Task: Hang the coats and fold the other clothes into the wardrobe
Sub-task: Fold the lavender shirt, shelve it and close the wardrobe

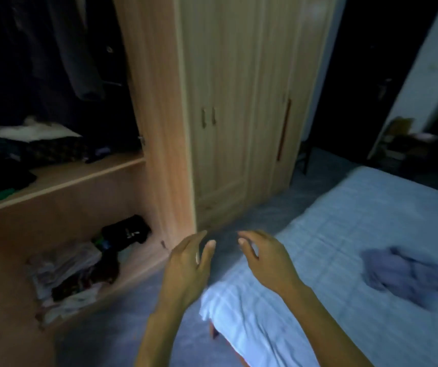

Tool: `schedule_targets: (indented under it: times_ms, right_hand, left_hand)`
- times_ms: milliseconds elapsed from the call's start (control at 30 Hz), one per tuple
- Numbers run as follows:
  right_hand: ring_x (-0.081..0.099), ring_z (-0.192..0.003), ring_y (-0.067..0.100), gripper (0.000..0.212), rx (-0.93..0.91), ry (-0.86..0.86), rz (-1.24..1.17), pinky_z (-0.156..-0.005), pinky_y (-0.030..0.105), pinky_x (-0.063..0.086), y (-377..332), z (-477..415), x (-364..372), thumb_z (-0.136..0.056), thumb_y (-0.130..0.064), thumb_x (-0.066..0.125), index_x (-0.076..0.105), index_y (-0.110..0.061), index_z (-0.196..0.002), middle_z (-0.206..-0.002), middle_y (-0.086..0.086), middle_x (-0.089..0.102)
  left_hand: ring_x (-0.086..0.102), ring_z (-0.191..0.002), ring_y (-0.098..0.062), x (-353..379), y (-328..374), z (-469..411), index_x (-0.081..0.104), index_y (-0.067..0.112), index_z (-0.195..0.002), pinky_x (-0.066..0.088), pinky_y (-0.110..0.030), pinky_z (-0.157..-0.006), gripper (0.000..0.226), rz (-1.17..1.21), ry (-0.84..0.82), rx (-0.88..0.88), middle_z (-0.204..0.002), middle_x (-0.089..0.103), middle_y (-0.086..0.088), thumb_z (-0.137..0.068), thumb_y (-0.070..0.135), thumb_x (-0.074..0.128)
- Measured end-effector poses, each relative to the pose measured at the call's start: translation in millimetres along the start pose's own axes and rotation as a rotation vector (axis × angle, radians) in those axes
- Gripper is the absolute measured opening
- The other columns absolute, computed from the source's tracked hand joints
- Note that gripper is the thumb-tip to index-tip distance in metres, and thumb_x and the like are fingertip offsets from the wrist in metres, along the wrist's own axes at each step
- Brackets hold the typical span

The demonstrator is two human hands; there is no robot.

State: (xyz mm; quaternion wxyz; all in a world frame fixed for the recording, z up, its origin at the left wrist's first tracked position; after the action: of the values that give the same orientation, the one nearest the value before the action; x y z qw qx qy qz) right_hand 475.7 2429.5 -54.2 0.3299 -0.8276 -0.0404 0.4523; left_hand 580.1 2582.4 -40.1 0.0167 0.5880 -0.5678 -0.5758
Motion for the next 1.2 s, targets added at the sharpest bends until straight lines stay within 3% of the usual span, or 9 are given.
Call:
schedule_targets:
  times_ms: [200,333,500,800,933,1067,1200]
  right_hand:
    - [0.061,-0.105,0.014,0.034,0.234,0.098,0.121,-0.091,0.025,0.047,60.8,109.6,-96.0,-0.097,-0.038,0.046,0.064,-0.018,-0.118,-0.118,-0.001,0.065]
    - [0.058,-0.110,0.013,0.035,0.361,0.205,0.159,-0.089,0.015,0.038,105.7,173.0,-163.6,-0.097,-0.039,0.045,0.063,-0.020,-0.120,-0.121,-0.002,0.064]
    - [0.057,-0.112,0.013,0.034,0.454,0.257,0.141,-0.090,0.015,0.036,159.2,242.7,-221.4,-0.097,-0.038,0.046,0.063,-0.021,-0.122,-0.122,-0.003,0.064]
    - [0.058,-0.112,0.014,0.033,0.579,0.299,0.155,-0.093,0.022,0.041,279.2,351.1,-346.7,-0.097,-0.036,0.047,0.063,-0.019,-0.121,-0.122,-0.001,0.064]
    - [0.057,-0.113,0.013,0.034,0.622,0.287,0.114,-0.094,0.021,0.040,318.1,364.5,-364.3,-0.097,-0.036,0.047,0.062,-0.019,-0.123,-0.123,-0.001,0.063]
    - [0.055,-0.114,0.011,0.034,0.659,0.256,0.070,-0.094,0.017,0.036,354.7,359.5,-355.1,-0.098,-0.036,0.046,0.061,-0.020,-0.124,-0.125,-0.002,0.062]
    - [0.056,-0.114,0.013,0.034,0.690,0.173,0.056,-0.096,0.024,0.041,389.2,337.3,-332.5,-0.098,-0.036,0.045,0.060,-0.020,-0.124,-0.125,-0.001,0.062]
  left_hand:
    - [0.052,-0.120,-0.016,94.9,85.0,53.0,0.059,0.017,-0.126,0.030,-0.013,-0.096,0.060,0.092,-0.245,0.103,-0.131,0.058,0.001,-0.091,0.061,0.035]
    - [0.048,-0.125,-0.012,145.2,157.7,77.0,0.055,0.022,-0.131,0.037,-0.032,-0.107,0.060,0.190,-0.370,0.181,-0.135,0.055,0.004,-0.089,0.060,0.036]
    - [0.048,-0.124,-0.009,206.2,242.9,113.7,0.053,0.020,-0.131,0.029,-0.016,-0.100,0.057,0.212,-0.452,0.275,-0.135,0.054,0.004,-0.088,0.055,0.037]
    - [0.050,-0.121,-0.013,348.5,395.6,181.6,0.055,0.016,-0.130,0.031,-0.014,-0.094,0.048,0.207,-0.608,0.367,-0.132,0.056,0.000,-0.094,0.046,0.042]
    - [0.047,-0.126,-0.014,389.1,417.1,188.4,0.053,0.017,-0.132,0.034,-0.023,-0.104,0.058,0.175,-0.673,0.339,-0.136,0.053,0.000,-0.090,0.053,0.038]
    - [0.048,-0.124,-0.014,422.2,404.5,172.8,0.053,0.017,-0.132,0.031,-0.018,-0.099,0.053,0.105,-0.685,0.324,-0.135,0.054,-0.001,-0.092,0.050,0.040]
    - [0.049,-0.122,-0.015,456.5,383.7,144.6,0.054,0.017,-0.131,0.036,-0.023,-0.098,0.051,0.098,-0.703,0.280,-0.134,0.054,-0.002,-0.093,0.049,0.042]
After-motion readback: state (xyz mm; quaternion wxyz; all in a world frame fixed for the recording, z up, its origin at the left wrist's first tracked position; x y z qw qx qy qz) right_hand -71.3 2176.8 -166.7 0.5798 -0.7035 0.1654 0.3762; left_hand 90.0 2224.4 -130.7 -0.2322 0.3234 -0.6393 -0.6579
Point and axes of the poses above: each hand's wrist, its own z-axis away from the middle knuckle, its own x-axis out of the palm, y = z × x, the point moved 6 cm from there along -z, towards the middle knuckle
